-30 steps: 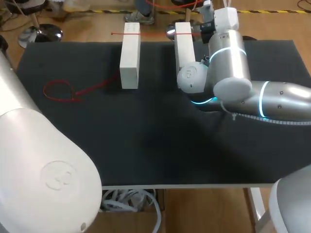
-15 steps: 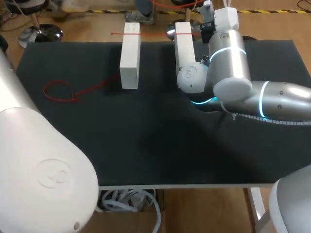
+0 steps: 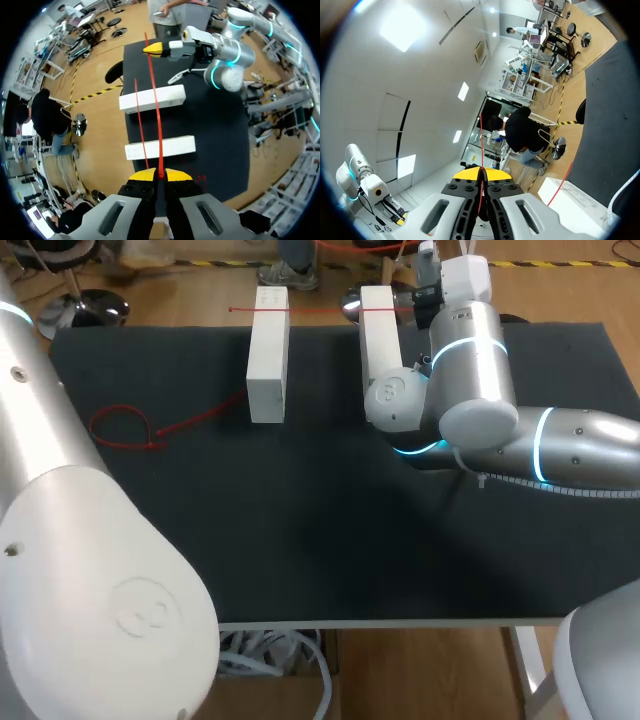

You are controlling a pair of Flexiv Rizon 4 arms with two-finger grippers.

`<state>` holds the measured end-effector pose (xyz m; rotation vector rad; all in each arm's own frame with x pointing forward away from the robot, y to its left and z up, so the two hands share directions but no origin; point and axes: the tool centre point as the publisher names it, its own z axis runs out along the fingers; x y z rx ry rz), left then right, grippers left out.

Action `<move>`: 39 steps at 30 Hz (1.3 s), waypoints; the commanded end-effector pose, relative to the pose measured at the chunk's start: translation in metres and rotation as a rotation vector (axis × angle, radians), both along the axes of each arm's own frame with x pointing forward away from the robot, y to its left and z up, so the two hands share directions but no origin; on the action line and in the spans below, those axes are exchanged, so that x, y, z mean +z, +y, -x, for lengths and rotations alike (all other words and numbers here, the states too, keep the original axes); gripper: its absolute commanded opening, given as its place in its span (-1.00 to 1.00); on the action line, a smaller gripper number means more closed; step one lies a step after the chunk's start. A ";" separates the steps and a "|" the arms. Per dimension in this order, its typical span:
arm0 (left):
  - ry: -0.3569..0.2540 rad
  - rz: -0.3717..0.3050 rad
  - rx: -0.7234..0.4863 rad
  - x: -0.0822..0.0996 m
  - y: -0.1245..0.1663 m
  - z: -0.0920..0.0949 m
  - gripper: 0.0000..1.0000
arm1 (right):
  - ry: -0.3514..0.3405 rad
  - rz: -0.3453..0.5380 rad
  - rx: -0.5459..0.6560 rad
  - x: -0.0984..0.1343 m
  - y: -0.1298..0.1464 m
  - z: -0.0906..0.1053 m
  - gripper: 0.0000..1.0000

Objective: Grab the tape and strap the tape.

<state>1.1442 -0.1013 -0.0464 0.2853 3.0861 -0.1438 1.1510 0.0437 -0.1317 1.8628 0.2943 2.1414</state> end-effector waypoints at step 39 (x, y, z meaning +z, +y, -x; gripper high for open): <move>0.057 -0.033 -0.056 -0.005 -0.011 -0.009 -1.00 | 0.138 0.588 -0.107 0.000 0.012 0.003 -1.00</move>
